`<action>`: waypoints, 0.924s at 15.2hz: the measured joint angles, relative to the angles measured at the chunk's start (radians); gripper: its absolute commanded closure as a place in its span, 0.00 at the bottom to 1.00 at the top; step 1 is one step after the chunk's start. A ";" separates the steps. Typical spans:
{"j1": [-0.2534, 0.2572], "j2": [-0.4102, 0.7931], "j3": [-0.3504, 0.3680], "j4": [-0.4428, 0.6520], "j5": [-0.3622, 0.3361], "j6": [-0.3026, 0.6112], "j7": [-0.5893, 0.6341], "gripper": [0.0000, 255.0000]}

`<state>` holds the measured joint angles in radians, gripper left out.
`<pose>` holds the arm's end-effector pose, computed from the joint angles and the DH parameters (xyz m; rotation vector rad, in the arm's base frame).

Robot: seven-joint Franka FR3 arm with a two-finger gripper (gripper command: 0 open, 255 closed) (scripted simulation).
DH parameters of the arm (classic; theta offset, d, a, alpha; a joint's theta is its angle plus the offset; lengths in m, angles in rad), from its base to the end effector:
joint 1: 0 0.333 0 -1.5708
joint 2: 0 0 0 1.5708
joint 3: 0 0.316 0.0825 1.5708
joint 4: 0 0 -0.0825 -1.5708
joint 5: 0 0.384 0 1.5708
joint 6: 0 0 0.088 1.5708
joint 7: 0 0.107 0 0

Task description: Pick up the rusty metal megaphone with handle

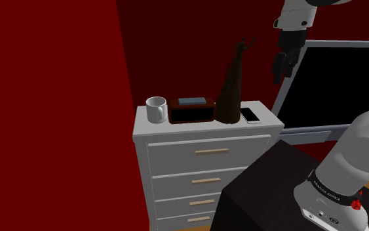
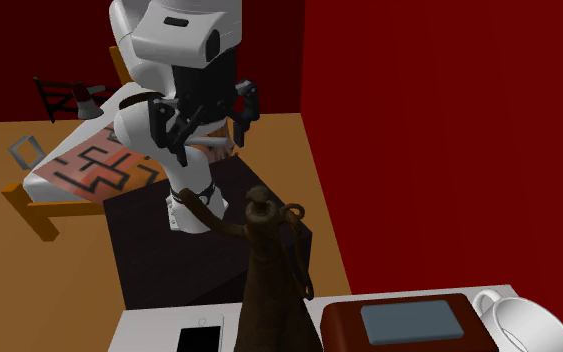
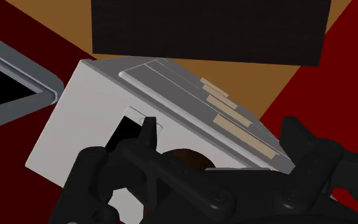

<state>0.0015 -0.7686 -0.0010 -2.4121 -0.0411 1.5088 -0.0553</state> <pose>0.3015 -0.0045 0.5541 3.0965 0.0873 -0.2106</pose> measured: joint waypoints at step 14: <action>-0.071 0.260 0.044 0.147 0.090 0.395 0.287 0.00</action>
<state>-0.0691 -0.5086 0.0432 -2.2656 0.0485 1.9039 0.2317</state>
